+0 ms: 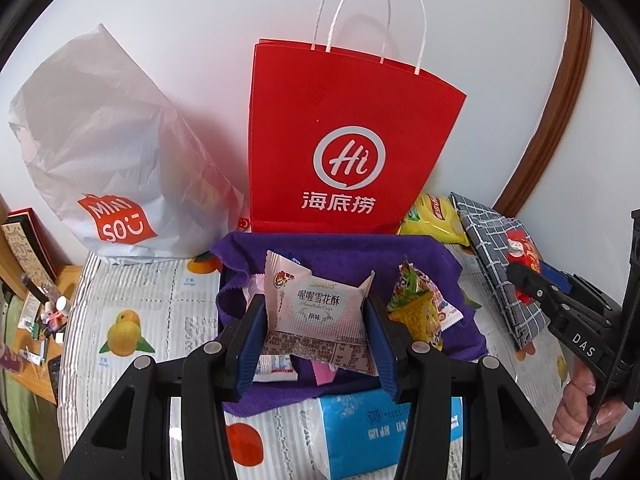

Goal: Organize snacks
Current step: 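Lower the red packet with the right tool while the left tool lowers the pink packet onto the towel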

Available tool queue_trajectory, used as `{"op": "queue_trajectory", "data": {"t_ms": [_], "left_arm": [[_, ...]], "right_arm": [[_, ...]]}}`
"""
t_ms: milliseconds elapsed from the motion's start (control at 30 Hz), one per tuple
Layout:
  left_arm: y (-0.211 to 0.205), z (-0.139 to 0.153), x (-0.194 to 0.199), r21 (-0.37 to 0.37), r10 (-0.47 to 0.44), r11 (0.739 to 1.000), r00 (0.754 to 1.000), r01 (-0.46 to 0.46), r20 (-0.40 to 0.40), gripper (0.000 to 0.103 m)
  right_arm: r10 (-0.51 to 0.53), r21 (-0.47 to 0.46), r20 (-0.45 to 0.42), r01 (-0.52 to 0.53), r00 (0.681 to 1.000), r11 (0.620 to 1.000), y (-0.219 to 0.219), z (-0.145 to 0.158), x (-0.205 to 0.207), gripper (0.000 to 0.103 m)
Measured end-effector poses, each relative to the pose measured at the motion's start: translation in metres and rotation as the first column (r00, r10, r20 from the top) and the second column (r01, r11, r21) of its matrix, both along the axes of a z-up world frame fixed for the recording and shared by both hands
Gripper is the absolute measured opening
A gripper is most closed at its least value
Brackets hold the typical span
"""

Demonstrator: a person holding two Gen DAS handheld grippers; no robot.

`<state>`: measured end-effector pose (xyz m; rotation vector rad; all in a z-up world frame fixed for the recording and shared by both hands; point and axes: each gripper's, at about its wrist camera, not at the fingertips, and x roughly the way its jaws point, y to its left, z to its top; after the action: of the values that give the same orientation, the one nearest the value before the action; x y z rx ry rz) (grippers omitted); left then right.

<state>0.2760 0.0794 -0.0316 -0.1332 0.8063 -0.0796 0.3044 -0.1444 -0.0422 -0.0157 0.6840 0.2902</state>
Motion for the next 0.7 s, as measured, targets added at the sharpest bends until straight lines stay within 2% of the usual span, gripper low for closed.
{"op": "queue_trajectory", "data": {"t_ms": [700], "left_arm": [[0.006, 0.0, 0.034, -0.009, 0.012, 1.0, 1.0, -0.012, -0.002, 0.046]], "right_arm": [[-0.03, 0.006, 0.001, 0.03, 1.0, 1.0, -0.015, -0.002, 0.034, 0.038]]}}
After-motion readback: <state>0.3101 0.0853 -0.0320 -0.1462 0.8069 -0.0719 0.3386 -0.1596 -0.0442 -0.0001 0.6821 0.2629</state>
